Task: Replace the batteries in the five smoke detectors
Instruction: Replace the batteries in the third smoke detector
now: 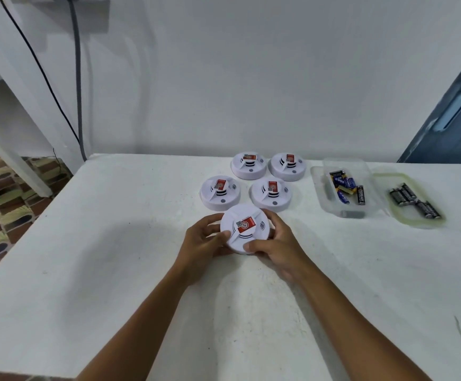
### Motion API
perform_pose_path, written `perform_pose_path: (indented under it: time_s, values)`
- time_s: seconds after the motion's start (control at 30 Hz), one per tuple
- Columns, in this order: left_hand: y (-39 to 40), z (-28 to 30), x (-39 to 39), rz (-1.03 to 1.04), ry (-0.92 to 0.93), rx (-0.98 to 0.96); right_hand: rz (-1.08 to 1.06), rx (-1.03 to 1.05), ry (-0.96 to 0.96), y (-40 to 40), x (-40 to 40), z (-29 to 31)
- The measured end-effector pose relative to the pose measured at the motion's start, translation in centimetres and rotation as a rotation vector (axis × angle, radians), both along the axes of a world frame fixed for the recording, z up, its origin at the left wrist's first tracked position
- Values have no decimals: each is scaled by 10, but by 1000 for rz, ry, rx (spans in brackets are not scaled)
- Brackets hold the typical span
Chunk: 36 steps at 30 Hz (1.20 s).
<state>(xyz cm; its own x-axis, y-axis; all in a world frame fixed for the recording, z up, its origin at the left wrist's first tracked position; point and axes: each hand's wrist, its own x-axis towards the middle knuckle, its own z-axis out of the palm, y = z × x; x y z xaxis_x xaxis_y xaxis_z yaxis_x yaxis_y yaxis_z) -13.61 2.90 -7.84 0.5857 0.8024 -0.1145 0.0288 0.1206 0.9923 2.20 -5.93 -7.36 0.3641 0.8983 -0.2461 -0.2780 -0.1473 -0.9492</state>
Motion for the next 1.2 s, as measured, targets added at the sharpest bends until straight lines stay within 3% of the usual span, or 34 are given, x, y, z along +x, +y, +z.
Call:
perform_pose_path:
  time_s: [1.03, 1.2]
  values:
    - [-1, -2, 1, -8, -2, 31, -2, -13, -66, -1, 2, -3]
    - [0, -3, 0, -4, -15, 23, 40, 32, 10, -5, 4, -1]
